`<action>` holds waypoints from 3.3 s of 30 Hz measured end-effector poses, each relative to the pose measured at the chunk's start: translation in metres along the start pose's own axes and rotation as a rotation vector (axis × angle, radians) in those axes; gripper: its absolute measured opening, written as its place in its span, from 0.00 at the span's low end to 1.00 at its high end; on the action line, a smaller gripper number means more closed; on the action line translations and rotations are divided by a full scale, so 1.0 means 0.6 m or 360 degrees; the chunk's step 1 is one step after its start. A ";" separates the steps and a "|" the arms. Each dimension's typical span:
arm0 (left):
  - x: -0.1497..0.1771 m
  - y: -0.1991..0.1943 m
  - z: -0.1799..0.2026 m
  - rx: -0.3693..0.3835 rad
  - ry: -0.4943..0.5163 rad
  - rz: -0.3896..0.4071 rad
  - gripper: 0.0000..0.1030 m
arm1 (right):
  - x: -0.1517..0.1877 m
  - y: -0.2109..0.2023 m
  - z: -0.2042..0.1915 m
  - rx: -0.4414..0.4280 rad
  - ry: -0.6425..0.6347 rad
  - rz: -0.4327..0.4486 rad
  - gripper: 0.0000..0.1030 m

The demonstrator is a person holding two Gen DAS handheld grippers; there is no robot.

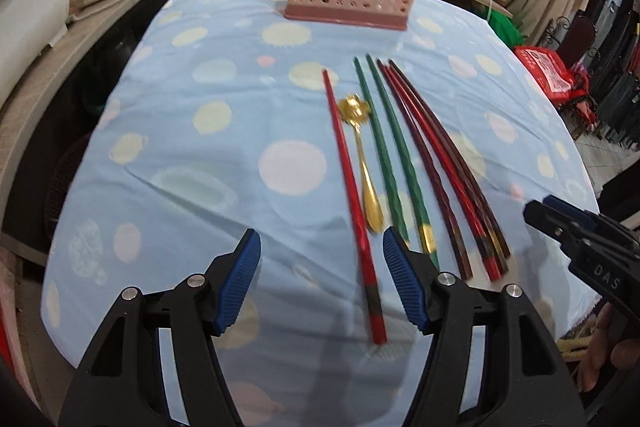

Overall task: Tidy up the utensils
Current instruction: 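Return the left gripper to the table and grasp the red chopstick, then grasp the dark brown chopstick with the right gripper while the left lifts the red chopstick, then carry both chopsticks over the pink basket and open both grippers to drop them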

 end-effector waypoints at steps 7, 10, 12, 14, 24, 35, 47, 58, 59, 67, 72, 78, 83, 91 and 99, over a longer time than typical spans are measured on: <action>0.028 0.019 0.009 0.0036 0.0002 -0.0078 0.52 | 0.015 0.001 0.000 0.0000 -0.0002 -0.0017 0.36; 0.035 0.026 0.012 0.0041 0.0011 -0.0099 0.47 | 0.019 0.002 0.000 -0.0004 -0.0002 -0.0025 0.36; 0.038 0.027 0.017 0.0036 0.0036 -0.0101 0.45 | 0.021 0.003 -0.002 -0.0007 -0.0006 -0.0028 0.36; 0.041 0.028 0.020 0.0031 0.0048 -0.0100 0.41 | 0.023 0.002 -0.004 -0.0010 -0.0012 -0.0028 0.35; 0.044 0.020 0.001 0.0018 0.0007 -0.0083 0.07 | 0.026 0.005 -0.012 -0.0035 -0.0026 -0.0029 0.35; 0.040 0.023 -0.005 0.0010 0.0003 -0.0077 0.07 | 0.025 0.030 -0.028 -0.0028 -0.0081 -0.0056 0.19; 0.037 0.024 -0.008 0.0027 -0.0012 -0.0063 0.07 | 0.022 0.039 -0.048 0.0034 -0.0184 -0.0005 0.14; 0.035 0.007 -0.007 0.0051 -0.0029 -0.0053 0.07 | 0.016 -0.005 -0.046 -0.0009 -0.0189 0.0075 0.07; 0.034 0.000 -0.006 0.0064 -0.0036 -0.0044 0.07 | 0.013 -0.013 -0.044 -0.0016 -0.0183 0.0088 0.07; 0.011 -0.066 0.009 0.0097 -0.0030 0.0093 0.07 | -0.022 -0.088 -0.025 -0.0072 -0.0104 0.0247 0.07; -0.025 -0.116 0.020 0.0107 -0.0006 0.0217 0.07 | -0.059 -0.133 -0.009 -0.0100 -0.0049 0.0360 0.07; -0.086 -0.166 0.023 0.0084 0.0036 0.0357 0.07 | -0.114 -0.175 0.007 -0.0123 0.0009 0.0476 0.07; -0.138 -0.192 0.024 0.0047 0.0073 0.0445 0.07 | -0.157 -0.195 0.009 -0.0113 0.0017 0.0563 0.07; -0.238 -0.221 0.027 0.0012 0.0143 0.0580 0.07 | -0.242 -0.217 0.011 -0.0100 0.0036 0.0692 0.07; -0.358 -0.258 0.038 -0.0016 0.0212 0.0746 0.07 | -0.364 -0.238 0.018 -0.0102 0.0080 0.0835 0.07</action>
Point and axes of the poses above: each gripper's, at about its wrist camera, not at the fingertips, and y roughly the way its jaws point, z to its right, x to its underside, the point moved 2 cm from there along y, roughly the way its jaws point, and after that the axes turned 14 degrees about x, right-handed, at the moved point
